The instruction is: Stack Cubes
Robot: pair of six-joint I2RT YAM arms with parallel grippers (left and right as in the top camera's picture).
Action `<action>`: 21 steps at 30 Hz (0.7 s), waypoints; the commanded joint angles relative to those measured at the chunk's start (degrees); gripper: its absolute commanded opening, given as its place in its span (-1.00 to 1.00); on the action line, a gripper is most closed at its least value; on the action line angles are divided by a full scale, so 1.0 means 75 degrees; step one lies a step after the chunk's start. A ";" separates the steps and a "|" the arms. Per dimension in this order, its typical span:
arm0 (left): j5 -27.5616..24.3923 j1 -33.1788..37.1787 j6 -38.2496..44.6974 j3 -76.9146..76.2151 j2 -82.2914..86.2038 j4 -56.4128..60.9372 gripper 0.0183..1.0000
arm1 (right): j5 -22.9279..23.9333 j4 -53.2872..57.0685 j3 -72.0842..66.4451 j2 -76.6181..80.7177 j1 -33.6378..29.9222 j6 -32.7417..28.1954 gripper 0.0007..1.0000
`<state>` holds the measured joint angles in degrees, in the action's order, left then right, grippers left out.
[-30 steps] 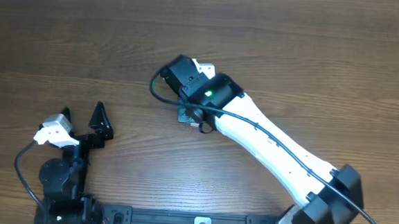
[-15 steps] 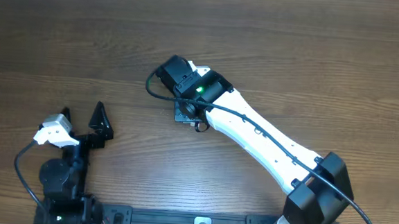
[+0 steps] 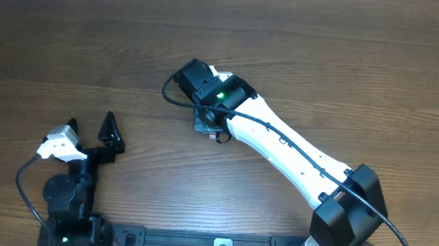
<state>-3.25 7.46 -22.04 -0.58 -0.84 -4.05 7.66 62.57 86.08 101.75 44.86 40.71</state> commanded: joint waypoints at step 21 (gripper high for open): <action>-0.0076 -0.0012 0.0111 0.0032 0.0055 -0.0015 1.00 | 0.0195 -0.0224 0.0172 0.0323 -0.0093 -0.0012 -0.98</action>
<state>-3.25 7.49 -22.04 -0.58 -0.84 -4.05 7.92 61.06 86.11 103.74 44.64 40.49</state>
